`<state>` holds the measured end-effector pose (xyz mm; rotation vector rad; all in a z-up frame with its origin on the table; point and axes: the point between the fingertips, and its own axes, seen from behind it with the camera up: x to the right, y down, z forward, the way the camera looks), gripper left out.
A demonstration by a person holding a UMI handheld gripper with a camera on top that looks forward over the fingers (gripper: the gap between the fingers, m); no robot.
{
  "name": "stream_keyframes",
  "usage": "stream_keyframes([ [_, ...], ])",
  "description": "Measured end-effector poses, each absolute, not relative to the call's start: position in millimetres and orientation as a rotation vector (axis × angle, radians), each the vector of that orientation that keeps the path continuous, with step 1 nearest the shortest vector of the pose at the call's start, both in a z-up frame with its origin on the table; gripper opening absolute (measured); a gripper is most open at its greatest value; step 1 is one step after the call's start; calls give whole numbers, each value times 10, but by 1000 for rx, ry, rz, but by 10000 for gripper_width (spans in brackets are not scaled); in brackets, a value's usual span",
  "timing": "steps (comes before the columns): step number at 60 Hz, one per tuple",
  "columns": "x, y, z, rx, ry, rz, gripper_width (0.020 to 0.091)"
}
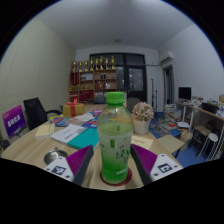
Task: Pour water
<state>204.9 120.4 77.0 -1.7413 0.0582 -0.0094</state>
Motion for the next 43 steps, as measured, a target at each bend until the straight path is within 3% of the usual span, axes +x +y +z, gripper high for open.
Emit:
stream_keyframes([
  [5,1994,1026,850,-1764,59,6,835],
  [6,2002,830,754,-1757,54,9,834],
  [15,1825,202,1037,-1747,32,15,835],
  [29,1337,-1317,1178,-1756,-4,72,836],
  [43,970,-2312,1317,-1716,-29,101,835],
])
